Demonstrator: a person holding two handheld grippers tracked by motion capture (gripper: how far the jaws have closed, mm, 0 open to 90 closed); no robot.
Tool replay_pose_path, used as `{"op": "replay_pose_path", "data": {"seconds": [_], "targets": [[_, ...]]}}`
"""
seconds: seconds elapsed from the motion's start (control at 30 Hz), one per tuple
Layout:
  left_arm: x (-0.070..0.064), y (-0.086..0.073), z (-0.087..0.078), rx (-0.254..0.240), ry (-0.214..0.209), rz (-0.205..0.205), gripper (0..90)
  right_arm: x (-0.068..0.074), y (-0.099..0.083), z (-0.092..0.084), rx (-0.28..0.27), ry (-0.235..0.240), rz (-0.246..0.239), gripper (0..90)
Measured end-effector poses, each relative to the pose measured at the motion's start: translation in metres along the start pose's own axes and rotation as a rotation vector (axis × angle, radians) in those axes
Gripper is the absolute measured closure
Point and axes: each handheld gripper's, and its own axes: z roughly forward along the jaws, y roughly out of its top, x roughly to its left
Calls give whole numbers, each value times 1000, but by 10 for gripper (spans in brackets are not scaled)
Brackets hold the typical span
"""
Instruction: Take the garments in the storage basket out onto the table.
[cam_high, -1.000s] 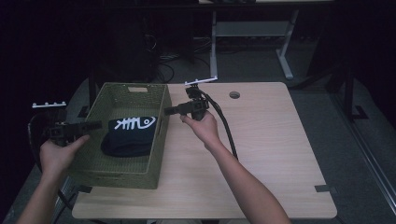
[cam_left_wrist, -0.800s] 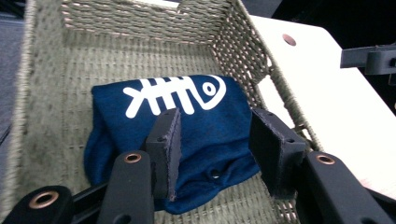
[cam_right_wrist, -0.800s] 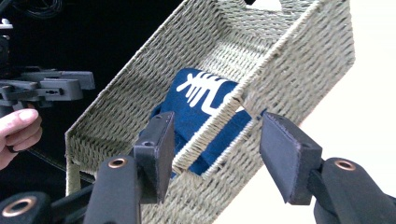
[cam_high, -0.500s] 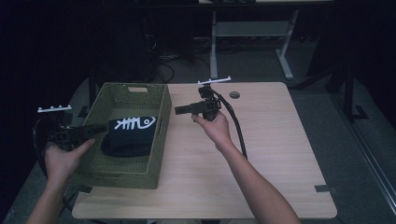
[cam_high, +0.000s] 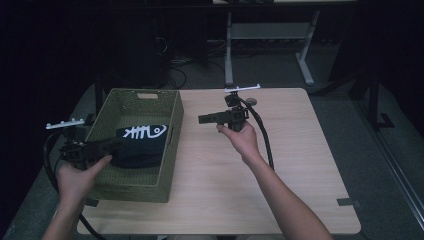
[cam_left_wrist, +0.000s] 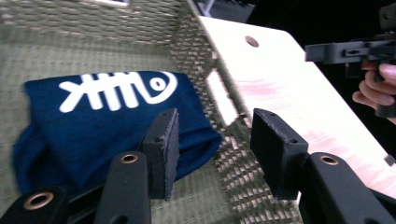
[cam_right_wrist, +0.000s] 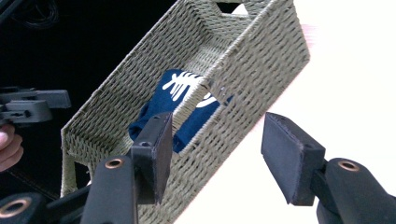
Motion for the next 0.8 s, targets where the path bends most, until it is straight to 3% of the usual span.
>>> {"op": "replay_pose_path", "data": {"seconds": [0.23,0.8], "targets": [[-26,5,18,19,-46,47,507,-12,-7,-16,-17,-19,22,419],[-58,9,56,36,-120,67,442,-33,-20,-46,-55,-43,60,371]]}}
